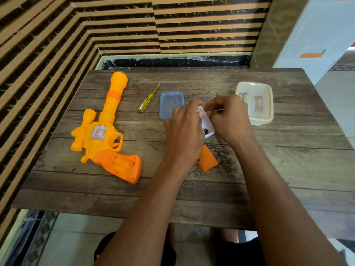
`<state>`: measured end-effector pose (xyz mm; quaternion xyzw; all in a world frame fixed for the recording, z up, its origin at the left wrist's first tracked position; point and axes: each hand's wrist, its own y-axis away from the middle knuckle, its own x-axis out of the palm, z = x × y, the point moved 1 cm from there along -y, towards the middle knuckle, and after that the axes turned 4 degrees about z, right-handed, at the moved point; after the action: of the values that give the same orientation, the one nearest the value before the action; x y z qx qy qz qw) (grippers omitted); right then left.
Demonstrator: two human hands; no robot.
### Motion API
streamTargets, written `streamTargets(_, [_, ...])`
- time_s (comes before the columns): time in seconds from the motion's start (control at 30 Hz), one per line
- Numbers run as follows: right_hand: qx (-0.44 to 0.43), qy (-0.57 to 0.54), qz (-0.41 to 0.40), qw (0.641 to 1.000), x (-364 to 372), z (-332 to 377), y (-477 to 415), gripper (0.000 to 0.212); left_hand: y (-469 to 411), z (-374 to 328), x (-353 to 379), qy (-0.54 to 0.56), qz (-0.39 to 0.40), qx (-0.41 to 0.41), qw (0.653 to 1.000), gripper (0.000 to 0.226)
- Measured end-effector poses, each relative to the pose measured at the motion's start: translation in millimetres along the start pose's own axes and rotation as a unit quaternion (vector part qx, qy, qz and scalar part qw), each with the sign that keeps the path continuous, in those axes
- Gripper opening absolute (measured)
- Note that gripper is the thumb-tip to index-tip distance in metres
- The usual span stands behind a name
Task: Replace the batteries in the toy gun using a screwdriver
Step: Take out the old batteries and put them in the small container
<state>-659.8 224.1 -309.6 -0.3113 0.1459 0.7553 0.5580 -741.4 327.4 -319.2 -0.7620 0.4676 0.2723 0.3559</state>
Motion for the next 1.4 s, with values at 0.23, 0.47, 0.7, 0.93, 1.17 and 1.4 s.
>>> streamTargets(0.23, [-0.005,0.014,-0.002,1.000,1,-3,-1,0.024,-2,2,9,-0.046,0.081,-0.026,0.995,0.041])
streamTargets(0.47, [-0.009,0.012,0.003,1.000,1,-1,-1,0.026,-1,2,4,-0.059,0.041,-0.041,0.997,0.031])
streamTargets(0.7, [-0.014,-0.002,0.001,1.000,0,3,2,0.027,1,2,3,-0.076,0.078,-0.044,0.993,0.031])
streamTargets(0.93, [-0.015,0.001,0.012,1.000,1,2,3,0.026,3,-4,2,-0.079,0.123,-0.030,0.989,0.069])
streamTargets(1.17, [-0.021,0.008,0.019,1.000,0,1,4,0.029,3,-3,3,-0.082,0.124,-0.019,0.989,0.078])
streamTargets(1.4, [-0.016,0.007,0.027,0.999,1,2,3,0.024,-4,0,-3,-0.050,0.011,-0.025,0.998,0.056])
